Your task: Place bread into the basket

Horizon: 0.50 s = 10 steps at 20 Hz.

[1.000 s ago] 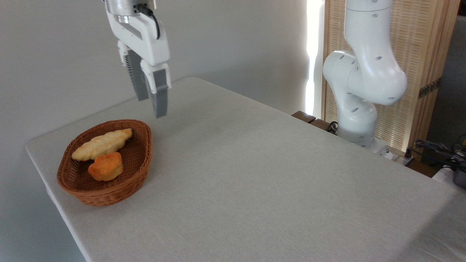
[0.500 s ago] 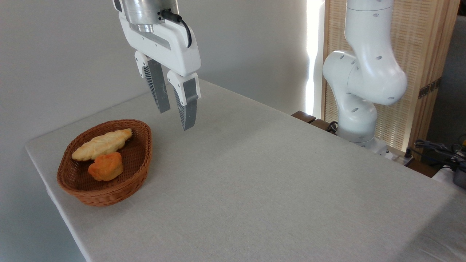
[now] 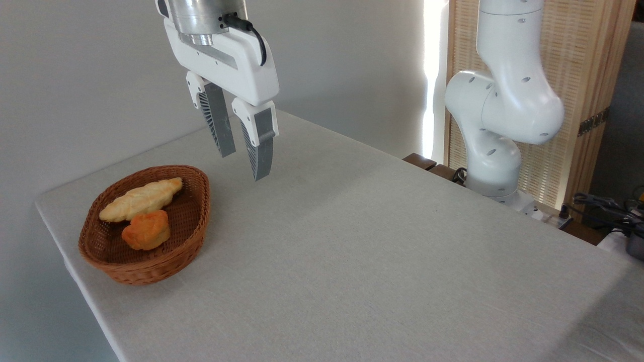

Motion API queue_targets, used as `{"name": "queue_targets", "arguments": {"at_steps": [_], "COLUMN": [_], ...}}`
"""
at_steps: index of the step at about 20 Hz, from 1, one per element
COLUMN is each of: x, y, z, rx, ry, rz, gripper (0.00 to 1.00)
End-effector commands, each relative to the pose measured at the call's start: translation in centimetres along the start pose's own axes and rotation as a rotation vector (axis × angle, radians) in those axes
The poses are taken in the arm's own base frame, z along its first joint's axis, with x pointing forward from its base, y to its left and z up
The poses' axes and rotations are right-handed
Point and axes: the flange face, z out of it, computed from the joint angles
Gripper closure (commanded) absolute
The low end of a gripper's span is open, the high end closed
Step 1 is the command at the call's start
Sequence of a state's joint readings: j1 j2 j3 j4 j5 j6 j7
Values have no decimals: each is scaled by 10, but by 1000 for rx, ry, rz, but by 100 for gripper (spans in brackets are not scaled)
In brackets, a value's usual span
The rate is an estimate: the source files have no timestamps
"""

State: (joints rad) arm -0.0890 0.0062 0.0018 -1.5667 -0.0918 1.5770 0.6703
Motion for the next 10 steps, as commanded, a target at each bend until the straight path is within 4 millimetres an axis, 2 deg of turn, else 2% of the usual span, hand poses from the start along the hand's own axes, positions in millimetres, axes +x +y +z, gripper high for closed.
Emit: {"name": "queue_targets", "arguments": {"at_steps": [1, 10], "x": [-7, -9], "y": [1, -2], "z": [-2, -2], "rx": [21, 50], "ry": [-30, -55], "rz": [-4, -7], "gripper": [0, 0]}}
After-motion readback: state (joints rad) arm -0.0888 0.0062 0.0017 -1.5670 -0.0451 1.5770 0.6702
